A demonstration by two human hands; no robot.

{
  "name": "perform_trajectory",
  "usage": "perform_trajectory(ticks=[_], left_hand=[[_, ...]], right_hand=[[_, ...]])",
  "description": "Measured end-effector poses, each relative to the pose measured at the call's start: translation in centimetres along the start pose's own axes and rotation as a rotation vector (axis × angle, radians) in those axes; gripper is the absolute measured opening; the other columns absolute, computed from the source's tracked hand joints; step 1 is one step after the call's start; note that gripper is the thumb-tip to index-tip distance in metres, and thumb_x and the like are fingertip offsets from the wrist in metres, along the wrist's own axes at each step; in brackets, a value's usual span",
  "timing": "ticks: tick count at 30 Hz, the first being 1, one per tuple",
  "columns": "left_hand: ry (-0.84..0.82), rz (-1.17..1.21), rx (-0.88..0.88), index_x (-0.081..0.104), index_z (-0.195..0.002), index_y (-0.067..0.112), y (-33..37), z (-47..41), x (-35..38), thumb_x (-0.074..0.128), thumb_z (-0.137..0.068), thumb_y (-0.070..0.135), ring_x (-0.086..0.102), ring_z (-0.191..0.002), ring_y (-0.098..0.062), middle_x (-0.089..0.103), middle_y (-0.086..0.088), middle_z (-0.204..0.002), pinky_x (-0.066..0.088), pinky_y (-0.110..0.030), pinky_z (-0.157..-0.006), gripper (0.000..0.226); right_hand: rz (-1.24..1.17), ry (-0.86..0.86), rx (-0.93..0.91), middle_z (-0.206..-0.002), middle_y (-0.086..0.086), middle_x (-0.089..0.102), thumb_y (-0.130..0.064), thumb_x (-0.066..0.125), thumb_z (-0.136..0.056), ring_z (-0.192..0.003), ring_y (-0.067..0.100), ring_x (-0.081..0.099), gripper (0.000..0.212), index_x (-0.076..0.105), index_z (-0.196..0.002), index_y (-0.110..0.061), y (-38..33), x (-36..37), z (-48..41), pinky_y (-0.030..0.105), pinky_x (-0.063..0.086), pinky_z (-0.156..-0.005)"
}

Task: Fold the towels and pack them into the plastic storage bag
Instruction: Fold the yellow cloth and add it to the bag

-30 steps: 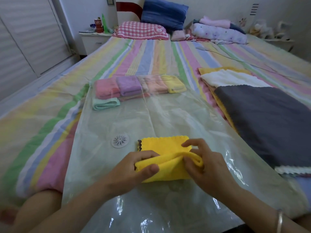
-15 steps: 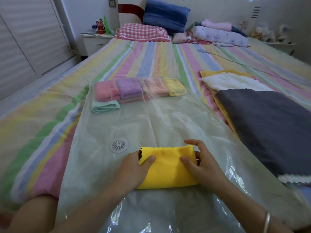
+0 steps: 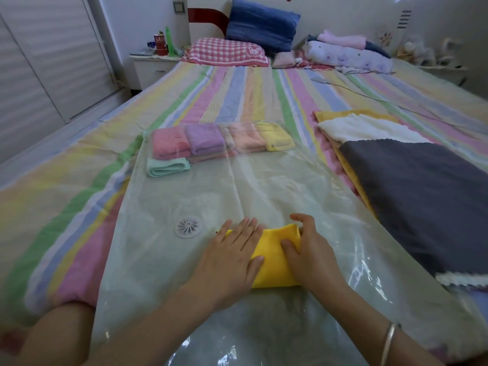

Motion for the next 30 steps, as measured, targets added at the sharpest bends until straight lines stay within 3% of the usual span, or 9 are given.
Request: perform_trajectory(ticks=[4,6,8,10,15,18,21,26,30], left_hand=[[-0.027,0.078,0.007,0.027,-0.151,0.011,-0.4,-0.2,0.8,-0.005,-0.097,0.053,0.022,-0.146,-0.020,0.027,-0.006,-0.157,0.008,-0.041,-0.119,0.076],[-0.029,0.186,0.002,0.017,-0.153,0.015,-0.8,-0.2,0.6,-0.002,-0.091,0.054,0.012,-0.148,-0.014,0.017,-0.002,-0.160,0.002,-0.034,-0.122,0.076],[-0.034,0.507,-0.115,0.010,-0.151,0.026,-1.3,-0.1,-0.4,0.012,-0.088,0.045,0.016,-0.146,-0.006,0.018,0.002,-0.160,0.007,-0.027,-0.121,0.066],[0.152,0.756,-0.212,0.016,-0.149,0.034,-1.5,0.3,-2.1,0.030,-0.088,0.024,0.034,-0.138,0.000,0.032,0.006,-0.155,0.030,-0.026,-0.113,0.064],[0.474,0.565,-0.060,0.050,-0.120,0.025,1.9,3.1,-6.7,0.049,-0.087,0.017,0.058,-0.091,0.001,0.055,0.015,-0.110,0.048,-0.024,-0.076,0.034],[0.357,0.489,0.127,0.055,-0.099,0.026,4.5,5.2,-7.2,0.054,-0.087,0.023,0.053,-0.069,-0.003,0.058,0.016,-0.091,0.041,-0.017,-0.061,0.013],[0.178,0.407,0.245,0.058,-0.091,0.029,6.2,6.7,-5.8,0.055,-0.086,0.032,0.054,-0.062,-0.007,0.063,0.012,-0.083,0.046,-0.025,-0.052,0.006],[-0.049,0.263,0.228,0.054,-0.096,0.029,7.4,7.0,-3.4,0.055,-0.076,0.062,0.062,-0.077,-0.019,0.060,0.008,-0.100,0.048,-0.031,-0.057,0.038],[-0.167,0.135,0.137,0.045,-0.110,0.027,8.2,6.7,-3.3,0.064,-0.068,0.072,0.048,-0.098,-0.017,0.043,0.007,-0.116,0.035,-0.032,-0.065,0.065]], right_hand=[[0.405,0.136,-0.523,-0.133,0.005,0.050,-0.034,0.060,-0.076,-0.128,0.027,0.044,0.030,0.058,-0.103,-0.021,-1.7,-0.6,0.2,0.042,0.046,-0.097],[0.521,-0.080,-0.640,-0.146,0.007,0.041,-0.051,0.051,-0.080,-0.144,0.028,0.021,0.036,0.060,-0.096,-0.020,-2.5,-0.3,0.2,0.042,0.020,-0.118],[0.610,-0.335,-0.629,-0.158,0.008,0.018,-0.061,0.054,-0.079,-0.148,0.026,0.002,0.057,0.054,-0.114,-0.017,-2.6,-0.2,-0.2,0.039,0.001,-0.121],[0.713,-0.466,-0.592,-0.159,0.010,0.011,-0.065,0.065,-0.071,-0.147,0.026,0.007,0.075,0.047,-0.123,-0.014,-2.9,-0.3,-0.7,0.038,0.004,-0.120],[0.782,-0.541,-0.548,-0.142,0.006,0.038,-0.067,0.073,-0.062,-0.128,0.026,0.038,0.086,0.045,-0.127,-0.019,-4.0,0.3,-1.5,0.038,0.029,-0.109],[0.824,-0.529,-0.551,-0.125,0.009,0.045,-0.057,0.069,-0.073,-0.118,0.028,0.045,0.067,0.047,-0.124,-0.019,-4.4,0.3,-1.8,0.037,0.036,-0.101],[0.785,-0.502,-0.546,-0.116,0.007,0.044,-0.053,0.070,-0.073,-0.109,0.027,0.045,0.052,0.050,-0.107,-0.020,-4.1,-0.3,-1.4,0.033,0.035,-0.086],[0.788,-0.492,-0.430,-0.110,0.005,0.040,-0.062,0.073,-0.063,-0.100,0.027,0.045,0.056,0.041,-0.090,-0.025,-2.6,-2.2,-0.3,0.035,0.039,-0.078],[0.856,-0.514,-0.310,-0.107,0.008,0.039,-0.059,0.074,-0.066,-0.088,0.025,0.045,0.053,0.040,-0.085,-0.024,-0.9,-4.4,0.6,0.032,0.037,-0.072]])
Point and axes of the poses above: each hand's wrist, its own z-axis away from the middle knuckle, its own x-axis out of the palm, y = z × x, the point moved 1 cm from there along -z, towards the middle knuckle
